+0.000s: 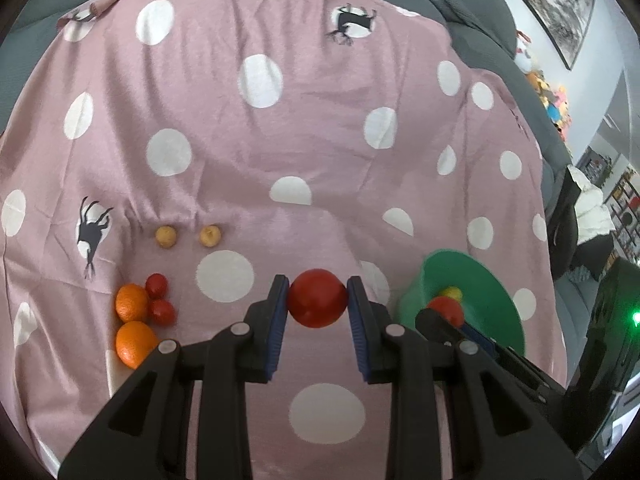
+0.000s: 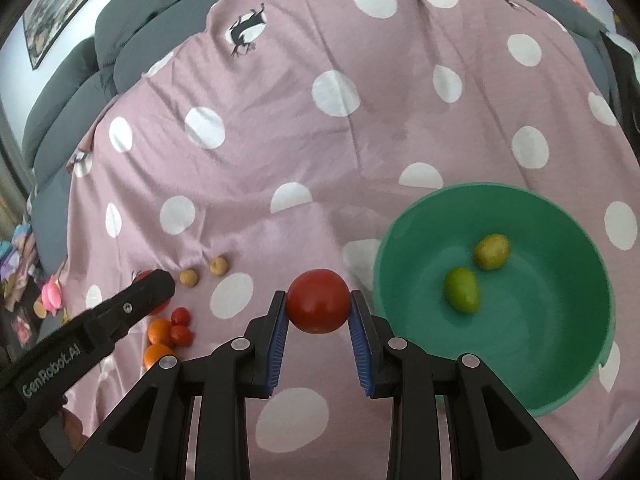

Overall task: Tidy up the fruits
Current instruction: 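Carry the red tomato over the bowl while the left tool brings the cherry tomato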

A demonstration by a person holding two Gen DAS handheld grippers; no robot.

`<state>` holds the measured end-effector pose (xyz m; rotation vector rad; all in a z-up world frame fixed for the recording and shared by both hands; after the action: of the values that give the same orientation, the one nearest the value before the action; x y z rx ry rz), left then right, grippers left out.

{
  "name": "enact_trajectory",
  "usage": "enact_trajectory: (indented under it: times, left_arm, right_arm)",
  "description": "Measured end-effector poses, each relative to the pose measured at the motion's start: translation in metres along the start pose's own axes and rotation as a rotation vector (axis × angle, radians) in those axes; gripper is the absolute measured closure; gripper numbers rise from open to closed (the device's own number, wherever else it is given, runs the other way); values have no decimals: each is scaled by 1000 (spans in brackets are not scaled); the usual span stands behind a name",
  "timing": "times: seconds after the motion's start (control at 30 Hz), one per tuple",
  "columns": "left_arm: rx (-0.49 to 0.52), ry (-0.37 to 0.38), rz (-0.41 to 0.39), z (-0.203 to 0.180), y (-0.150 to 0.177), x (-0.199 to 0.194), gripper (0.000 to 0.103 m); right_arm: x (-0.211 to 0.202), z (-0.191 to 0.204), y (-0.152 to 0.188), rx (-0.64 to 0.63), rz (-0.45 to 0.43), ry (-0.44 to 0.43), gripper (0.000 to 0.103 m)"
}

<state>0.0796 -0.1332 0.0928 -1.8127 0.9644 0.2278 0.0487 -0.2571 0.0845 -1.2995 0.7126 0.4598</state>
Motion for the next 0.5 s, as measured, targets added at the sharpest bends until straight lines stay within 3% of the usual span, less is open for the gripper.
enact_trajectory:
  times: [0.5]
  left_arm:
    - [129, 61, 55, -53, 13, 21, 74]
  right_arm:
    - [-4, -58, -12, 133, -15, 84, 71]
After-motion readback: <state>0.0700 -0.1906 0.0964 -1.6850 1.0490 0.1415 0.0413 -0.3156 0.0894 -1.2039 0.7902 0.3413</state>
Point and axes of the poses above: each gripper's, at about its wrist camera, not at the fingertips, and x roughly the way its jaws point, z to its left, y to its underside, the point moved 5 cm from there along x, roughly the way its jaws point, and after that the axes turned 12 degrees about y, right-handed, at the moved point
